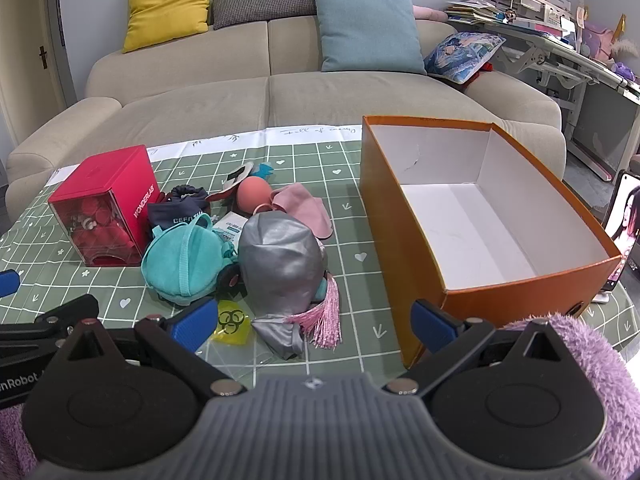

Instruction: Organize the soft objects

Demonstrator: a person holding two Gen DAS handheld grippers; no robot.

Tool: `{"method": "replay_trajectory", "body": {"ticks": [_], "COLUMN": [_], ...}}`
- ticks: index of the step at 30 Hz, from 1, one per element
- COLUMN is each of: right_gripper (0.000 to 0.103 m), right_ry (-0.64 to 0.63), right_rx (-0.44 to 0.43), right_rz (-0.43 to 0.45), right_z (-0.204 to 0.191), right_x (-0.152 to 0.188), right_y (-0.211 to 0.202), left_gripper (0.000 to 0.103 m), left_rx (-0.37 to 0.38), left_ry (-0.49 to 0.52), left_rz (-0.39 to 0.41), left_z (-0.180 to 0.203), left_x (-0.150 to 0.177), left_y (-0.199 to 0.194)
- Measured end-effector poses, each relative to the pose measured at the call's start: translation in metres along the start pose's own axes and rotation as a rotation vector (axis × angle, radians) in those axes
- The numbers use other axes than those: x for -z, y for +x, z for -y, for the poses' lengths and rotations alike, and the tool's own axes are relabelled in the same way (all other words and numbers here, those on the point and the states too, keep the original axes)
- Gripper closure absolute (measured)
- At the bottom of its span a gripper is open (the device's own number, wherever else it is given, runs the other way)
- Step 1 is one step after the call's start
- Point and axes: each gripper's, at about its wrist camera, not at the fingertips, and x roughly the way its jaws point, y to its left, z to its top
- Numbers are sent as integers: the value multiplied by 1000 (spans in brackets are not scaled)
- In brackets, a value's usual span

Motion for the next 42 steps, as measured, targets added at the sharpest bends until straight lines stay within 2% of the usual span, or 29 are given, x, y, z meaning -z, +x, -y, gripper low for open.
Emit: {"method": "replay_trajectory", "body": {"ticks": [42], "right_gripper": [3], "right_ry": [-1], "right_rx": [-1], "right_rz": [-3], "right_z": [-3], "right_x": [0], "right_y": [2], "left_gripper": [0], "left_rx": [-13], "left_ry": [-11], "left_rz": [-16], "left_z": [-4], "left_x": [2], "left_y": [3]}}
